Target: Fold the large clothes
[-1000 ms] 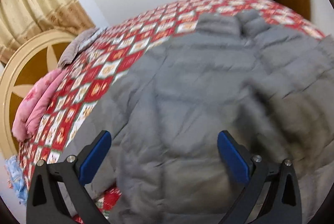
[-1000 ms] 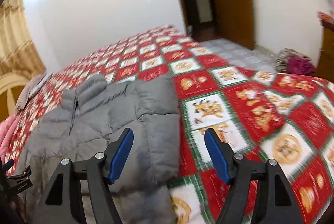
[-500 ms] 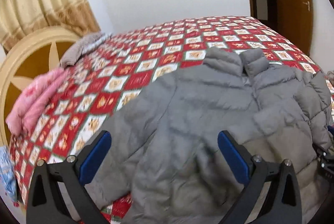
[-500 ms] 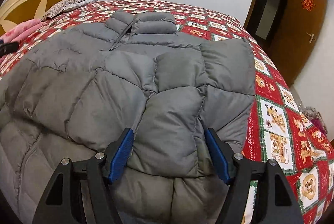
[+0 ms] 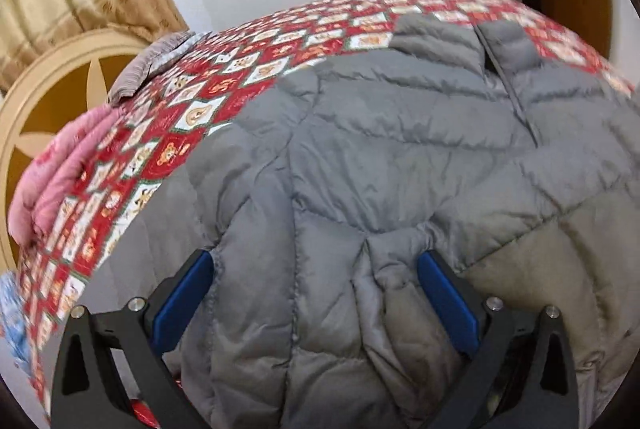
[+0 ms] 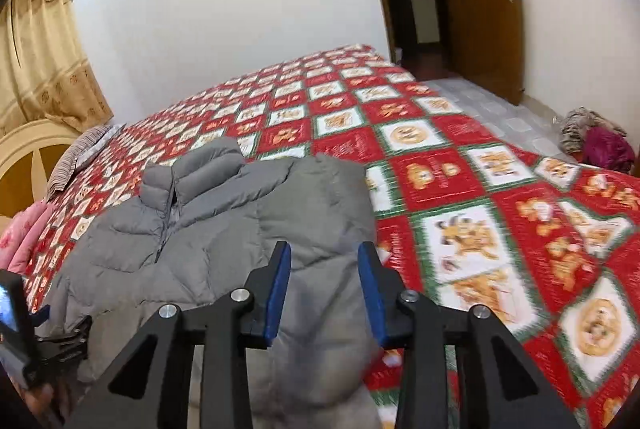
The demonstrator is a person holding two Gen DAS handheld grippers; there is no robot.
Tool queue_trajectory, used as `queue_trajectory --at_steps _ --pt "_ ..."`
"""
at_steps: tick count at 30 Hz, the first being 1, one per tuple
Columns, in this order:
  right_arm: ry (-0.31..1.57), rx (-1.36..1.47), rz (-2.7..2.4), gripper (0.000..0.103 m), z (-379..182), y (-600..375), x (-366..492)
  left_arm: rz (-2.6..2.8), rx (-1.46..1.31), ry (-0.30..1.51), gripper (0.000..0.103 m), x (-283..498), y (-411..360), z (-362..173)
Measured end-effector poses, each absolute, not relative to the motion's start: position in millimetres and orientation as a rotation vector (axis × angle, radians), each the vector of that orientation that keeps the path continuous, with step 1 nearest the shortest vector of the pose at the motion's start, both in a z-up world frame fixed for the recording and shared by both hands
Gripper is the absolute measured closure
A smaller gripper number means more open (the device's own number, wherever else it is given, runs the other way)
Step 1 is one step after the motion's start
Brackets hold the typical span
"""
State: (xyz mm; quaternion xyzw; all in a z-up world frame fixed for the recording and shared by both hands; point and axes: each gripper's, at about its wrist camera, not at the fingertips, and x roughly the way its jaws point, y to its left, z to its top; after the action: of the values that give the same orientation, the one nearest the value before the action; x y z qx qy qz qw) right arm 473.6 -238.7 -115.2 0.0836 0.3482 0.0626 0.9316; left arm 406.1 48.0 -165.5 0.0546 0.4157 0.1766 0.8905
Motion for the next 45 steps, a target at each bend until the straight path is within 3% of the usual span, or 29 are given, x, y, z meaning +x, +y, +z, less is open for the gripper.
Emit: queue_trajectory --at_steps 4,10,17,22,31,40,42,45 --pt "0.845 0.134 0.115 0.068 -159 -230 494 0.353 0.077 0.887 0.000 408 52 -177" --pt "0.856 0.175 0.142 0.068 -175 -243 499 0.334 0.026 0.887 0.000 407 51 -185" --pt "0.808 0.192 0.149 0.068 -156 -246 482 0.270 -0.103 0.916 0.000 403 67 -172" --pt "0.687 0.225 0.126 0.068 -120 -255 482 0.295 -0.070 0.799 0.000 402 61 -139" --pt "0.863 0.145 0.156 0.068 -169 -236 532 0.314 -0.026 0.872 0.000 410 53 -180" --pt "0.874 0.031 0.104 0.067 -160 -223 525 0.315 -0.032 0.891 0.000 415 51 -185" --pt "0.849 0.015 0.085 0.062 -143 -217 512 0.313 -0.038 0.891 0.000 415 52 -186" --pt "0.797 0.001 0.141 0.040 -119 -201 483 0.312 -0.042 0.892 0.000 415 52 -186"
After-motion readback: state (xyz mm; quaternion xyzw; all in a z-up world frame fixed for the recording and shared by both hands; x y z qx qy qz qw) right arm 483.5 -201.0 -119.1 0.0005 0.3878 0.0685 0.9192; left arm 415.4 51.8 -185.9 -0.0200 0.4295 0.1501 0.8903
